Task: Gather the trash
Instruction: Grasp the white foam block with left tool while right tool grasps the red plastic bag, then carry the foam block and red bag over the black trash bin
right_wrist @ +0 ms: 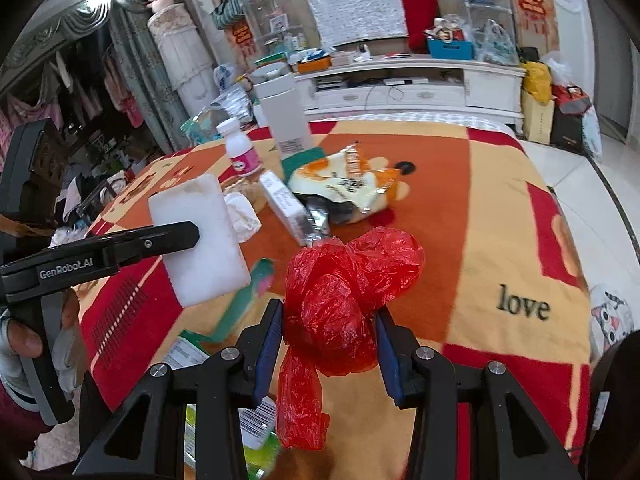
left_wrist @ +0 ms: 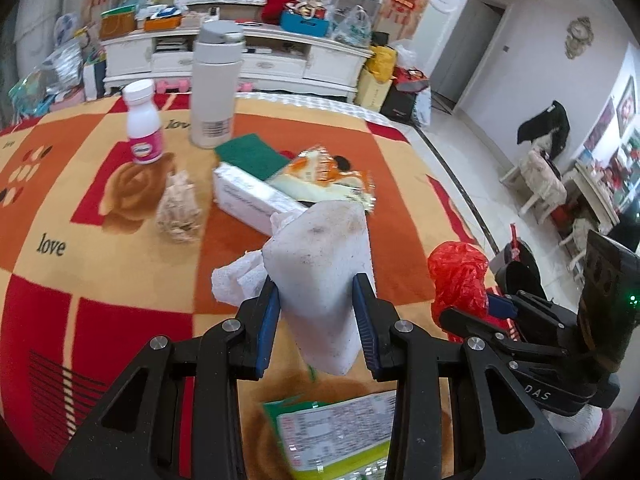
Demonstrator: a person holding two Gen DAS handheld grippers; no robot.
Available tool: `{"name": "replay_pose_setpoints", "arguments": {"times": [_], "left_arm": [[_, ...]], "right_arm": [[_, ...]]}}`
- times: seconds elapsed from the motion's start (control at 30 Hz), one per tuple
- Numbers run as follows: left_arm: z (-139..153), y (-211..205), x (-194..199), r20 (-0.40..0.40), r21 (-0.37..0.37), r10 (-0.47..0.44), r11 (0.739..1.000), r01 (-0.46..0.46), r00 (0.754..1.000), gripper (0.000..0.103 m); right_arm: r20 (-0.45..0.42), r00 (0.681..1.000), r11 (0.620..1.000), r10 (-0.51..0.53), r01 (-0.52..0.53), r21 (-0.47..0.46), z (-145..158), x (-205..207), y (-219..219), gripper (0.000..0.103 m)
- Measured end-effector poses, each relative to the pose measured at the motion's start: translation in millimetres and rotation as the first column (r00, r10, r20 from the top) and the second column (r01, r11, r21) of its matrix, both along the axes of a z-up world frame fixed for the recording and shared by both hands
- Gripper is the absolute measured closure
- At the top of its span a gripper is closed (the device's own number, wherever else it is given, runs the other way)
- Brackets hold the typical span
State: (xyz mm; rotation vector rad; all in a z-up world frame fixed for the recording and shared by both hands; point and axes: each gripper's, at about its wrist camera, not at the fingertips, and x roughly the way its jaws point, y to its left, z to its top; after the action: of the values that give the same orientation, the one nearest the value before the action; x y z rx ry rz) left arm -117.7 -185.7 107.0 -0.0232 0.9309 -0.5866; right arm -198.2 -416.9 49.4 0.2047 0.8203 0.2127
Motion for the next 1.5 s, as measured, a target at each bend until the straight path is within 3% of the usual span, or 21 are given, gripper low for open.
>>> {"name": "replay_pose_setpoints", "arguments": {"times": [0.73,1.5], "left_arm": [[5.8,-100.8,-32.3,0.013,0.024,-0.192,0.981,0.192,0.981,0.069],[3.7,-217.3,-76.6,-0.017,0.034,-0.4,0.916,0.4,0.916,0.069]], "right_arm": [[-0.007,0.983,0.983,-0.184,0.184,0.0,-4.1,-52.3,-89.9,0.061],[-0.029,0.925,0.925,-0.379,0.379,-0.011,-8.8,-108.8,-180.8,0.061]]}}
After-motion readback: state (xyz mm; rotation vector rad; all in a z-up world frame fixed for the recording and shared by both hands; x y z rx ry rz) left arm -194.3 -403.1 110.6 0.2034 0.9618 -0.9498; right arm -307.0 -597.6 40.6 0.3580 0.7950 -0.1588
